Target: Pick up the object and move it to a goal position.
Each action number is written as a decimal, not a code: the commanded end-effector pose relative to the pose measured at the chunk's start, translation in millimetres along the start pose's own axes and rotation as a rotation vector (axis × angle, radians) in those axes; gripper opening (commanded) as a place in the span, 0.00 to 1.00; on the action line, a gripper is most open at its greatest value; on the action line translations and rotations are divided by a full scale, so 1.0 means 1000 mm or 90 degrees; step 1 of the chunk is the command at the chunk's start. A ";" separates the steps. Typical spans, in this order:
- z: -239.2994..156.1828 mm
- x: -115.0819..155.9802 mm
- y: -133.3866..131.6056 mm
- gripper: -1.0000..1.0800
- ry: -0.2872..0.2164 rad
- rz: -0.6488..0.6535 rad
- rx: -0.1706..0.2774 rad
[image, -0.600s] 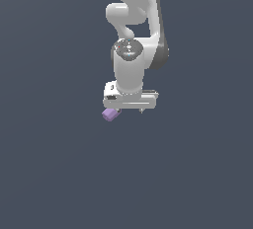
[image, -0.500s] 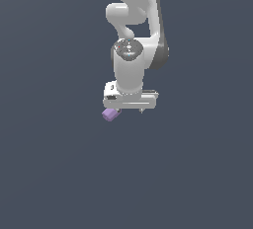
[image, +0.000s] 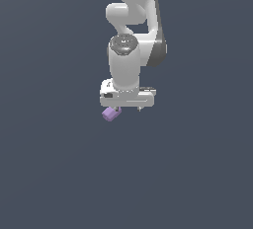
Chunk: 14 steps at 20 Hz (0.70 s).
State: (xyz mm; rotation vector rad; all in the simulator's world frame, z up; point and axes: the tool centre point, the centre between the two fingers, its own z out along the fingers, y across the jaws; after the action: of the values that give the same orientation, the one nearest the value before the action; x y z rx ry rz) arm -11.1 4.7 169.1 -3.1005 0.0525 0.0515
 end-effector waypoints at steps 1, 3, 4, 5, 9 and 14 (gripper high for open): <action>0.000 0.000 0.000 0.96 0.000 0.000 0.000; 0.002 -0.001 0.001 0.96 0.000 0.007 0.000; 0.003 -0.002 0.002 0.96 0.000 0.013 0.000; 0.005 -0.003 0.004 0.96 0.001 0.020 0.000; 0.012 -0.008 0.012 0.96 0.003 0.058 -0.002; 0.027 -0.018 0.027 0.96 0.007 0.131 -0.004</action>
State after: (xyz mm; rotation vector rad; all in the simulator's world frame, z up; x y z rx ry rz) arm -26.9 -15.9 146.4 -3.0933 0.3136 0.0436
